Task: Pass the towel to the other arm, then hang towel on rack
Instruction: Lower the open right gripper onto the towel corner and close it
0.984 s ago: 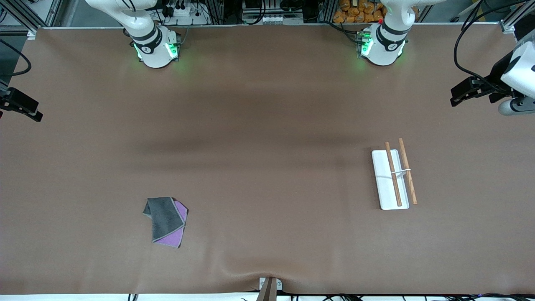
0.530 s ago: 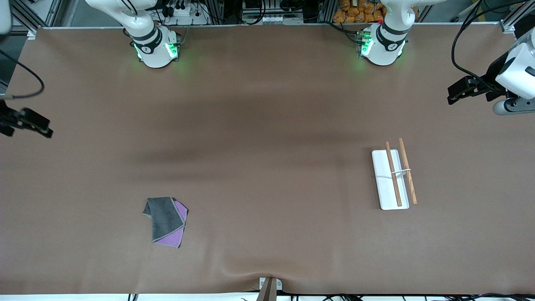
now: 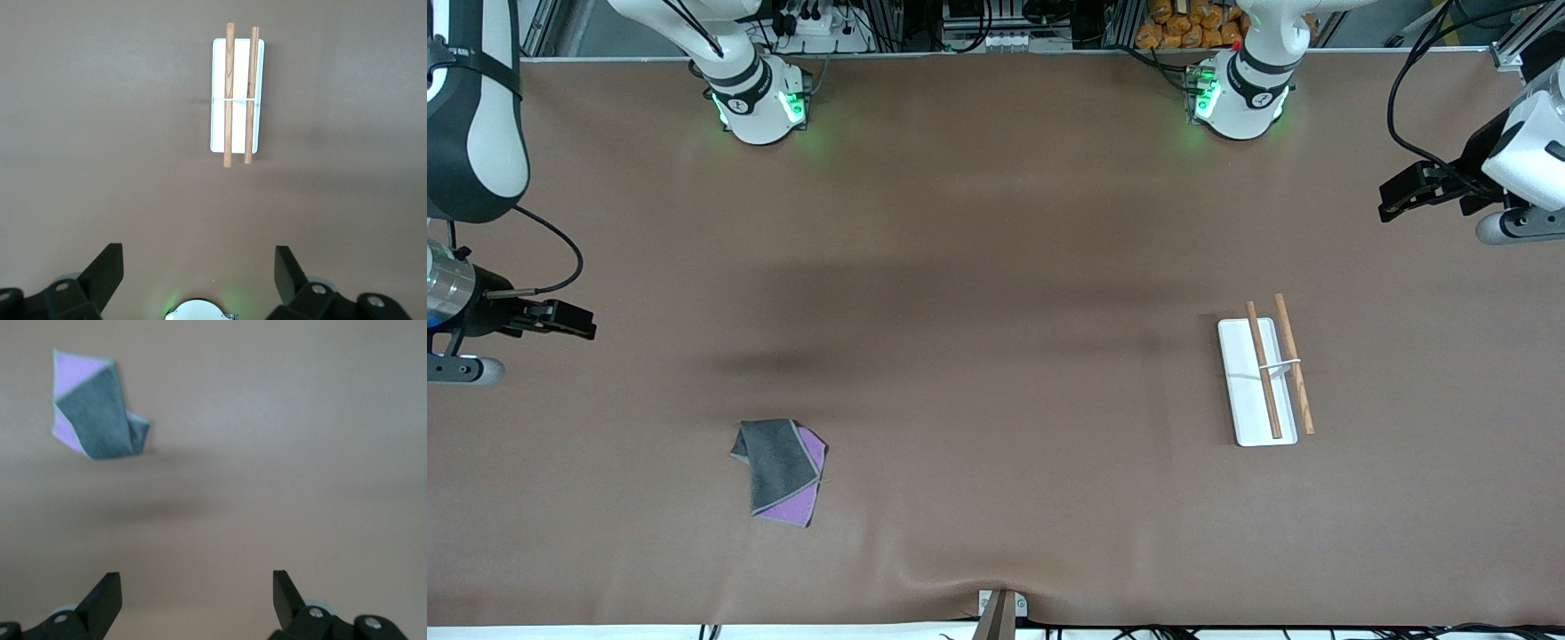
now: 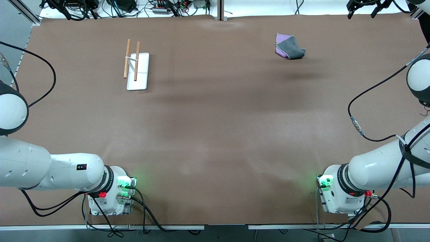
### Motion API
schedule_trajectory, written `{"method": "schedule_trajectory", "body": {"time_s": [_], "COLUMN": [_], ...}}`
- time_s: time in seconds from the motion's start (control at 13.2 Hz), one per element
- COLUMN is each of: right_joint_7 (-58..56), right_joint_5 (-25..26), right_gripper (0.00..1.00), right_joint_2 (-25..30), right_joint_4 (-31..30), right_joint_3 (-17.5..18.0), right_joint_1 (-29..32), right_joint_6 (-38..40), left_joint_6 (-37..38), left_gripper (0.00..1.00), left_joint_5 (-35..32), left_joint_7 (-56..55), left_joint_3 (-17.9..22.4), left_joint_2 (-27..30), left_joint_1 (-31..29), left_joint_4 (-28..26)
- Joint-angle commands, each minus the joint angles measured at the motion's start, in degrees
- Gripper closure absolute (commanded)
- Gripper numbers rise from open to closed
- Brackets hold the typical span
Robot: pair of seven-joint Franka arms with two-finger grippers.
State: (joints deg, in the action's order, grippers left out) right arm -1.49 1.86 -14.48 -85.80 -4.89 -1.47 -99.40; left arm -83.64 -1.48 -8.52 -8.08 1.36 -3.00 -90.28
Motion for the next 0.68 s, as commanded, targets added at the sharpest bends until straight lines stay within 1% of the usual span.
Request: {"method": "schedule_trajectory", "body": {"time_s": [0.0, 0.23, 0.45, 0.61], "right_joint_7": [0.52, 0.17, 0.61, 0.61], "right_joint_5": [-0.01, -0.01, -0.1, -1.58], "right_gripper": [0.0, 0.0, 0.0, 0.0], "right_joint_2": [-1.24, -5.45, -9.32, -13.27], "right_joint_4": [1.07, 1.07, 0.89, 0.89], "right_joint_3": [0.14, 0.14, 0.14, 0.31], "right_joint_1": [-1.51, -2.66, -3.19, -3.36], "right_joint_6": [-5.07, -9.48, -16.77, -20.64], "left_joint_6": [-0.47, -0.56, -0.56, -0.56], "left_gripper": [0.0, 0.0, 0.0, 0.0], "left_joint_5": [1.56, 1.75, 1.75, 1.75], "left_joint_7": [0.7, 0.7, 0.7, 0.7], "left_joint_3": [0.08, 0.08, 0.08, 0.08], "left_joint_2": [1.19, 0.93, 0.84, 0.66], "left_joint_1": [-0.16, -0.08, -0.08, -0.16], "left_joint_4": [-0.95, -0.87, -1.04, -1.22]}}
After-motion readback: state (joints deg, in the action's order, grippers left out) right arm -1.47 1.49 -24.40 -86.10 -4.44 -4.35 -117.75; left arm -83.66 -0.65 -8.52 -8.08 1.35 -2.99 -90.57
